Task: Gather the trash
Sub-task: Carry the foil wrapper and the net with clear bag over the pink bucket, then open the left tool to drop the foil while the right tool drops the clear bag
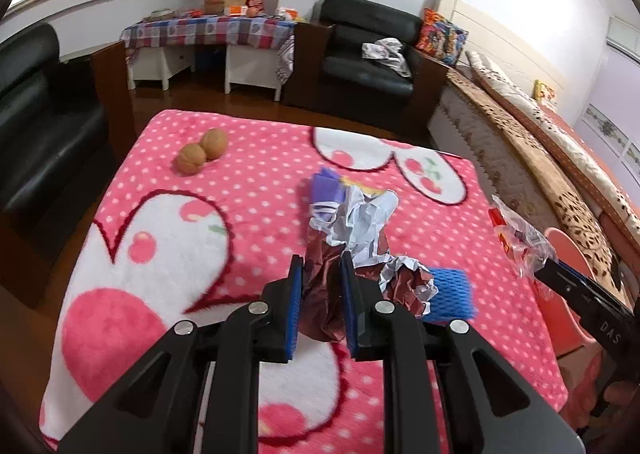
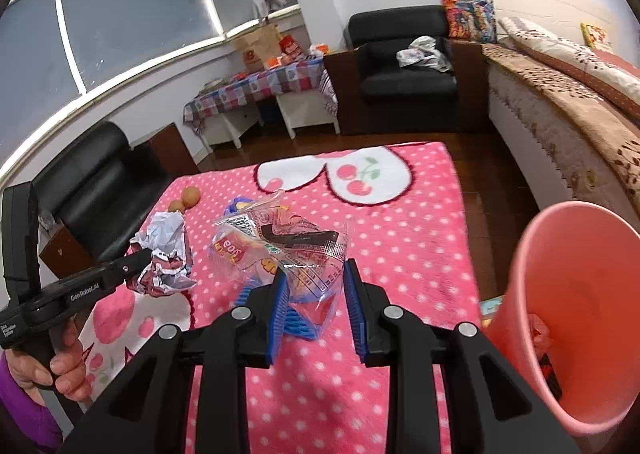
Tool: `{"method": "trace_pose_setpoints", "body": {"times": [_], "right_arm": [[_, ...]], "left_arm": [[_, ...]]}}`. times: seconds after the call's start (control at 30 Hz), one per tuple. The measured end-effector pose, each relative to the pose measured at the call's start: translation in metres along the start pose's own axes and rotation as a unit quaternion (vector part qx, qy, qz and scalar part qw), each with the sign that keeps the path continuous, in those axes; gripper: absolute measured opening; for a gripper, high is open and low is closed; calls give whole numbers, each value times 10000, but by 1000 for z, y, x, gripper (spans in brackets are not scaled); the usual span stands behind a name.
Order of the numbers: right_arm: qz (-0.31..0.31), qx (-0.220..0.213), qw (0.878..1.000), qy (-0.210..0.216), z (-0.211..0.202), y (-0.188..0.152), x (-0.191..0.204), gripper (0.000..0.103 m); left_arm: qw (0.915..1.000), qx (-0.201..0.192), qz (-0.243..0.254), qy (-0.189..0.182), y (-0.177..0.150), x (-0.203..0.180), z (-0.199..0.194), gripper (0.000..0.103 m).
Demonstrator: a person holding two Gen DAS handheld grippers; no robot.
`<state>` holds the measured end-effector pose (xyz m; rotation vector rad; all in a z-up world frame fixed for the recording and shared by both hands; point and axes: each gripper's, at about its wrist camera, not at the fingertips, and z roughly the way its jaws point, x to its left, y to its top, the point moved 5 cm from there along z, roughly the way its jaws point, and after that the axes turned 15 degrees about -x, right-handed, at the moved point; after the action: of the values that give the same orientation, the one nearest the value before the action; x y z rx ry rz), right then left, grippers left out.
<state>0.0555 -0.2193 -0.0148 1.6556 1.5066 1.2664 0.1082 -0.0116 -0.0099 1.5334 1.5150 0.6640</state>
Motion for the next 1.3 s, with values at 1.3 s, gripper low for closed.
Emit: {"method": "trace_pose_setpoints", "body": {"times": [1.3], "right_arm": [[516, -354, 9764, -2067, -127, -9, -182, 28]], "left_arm": [[9781, 336, 1048, -1764, -33, -268, 3, 18]]}}
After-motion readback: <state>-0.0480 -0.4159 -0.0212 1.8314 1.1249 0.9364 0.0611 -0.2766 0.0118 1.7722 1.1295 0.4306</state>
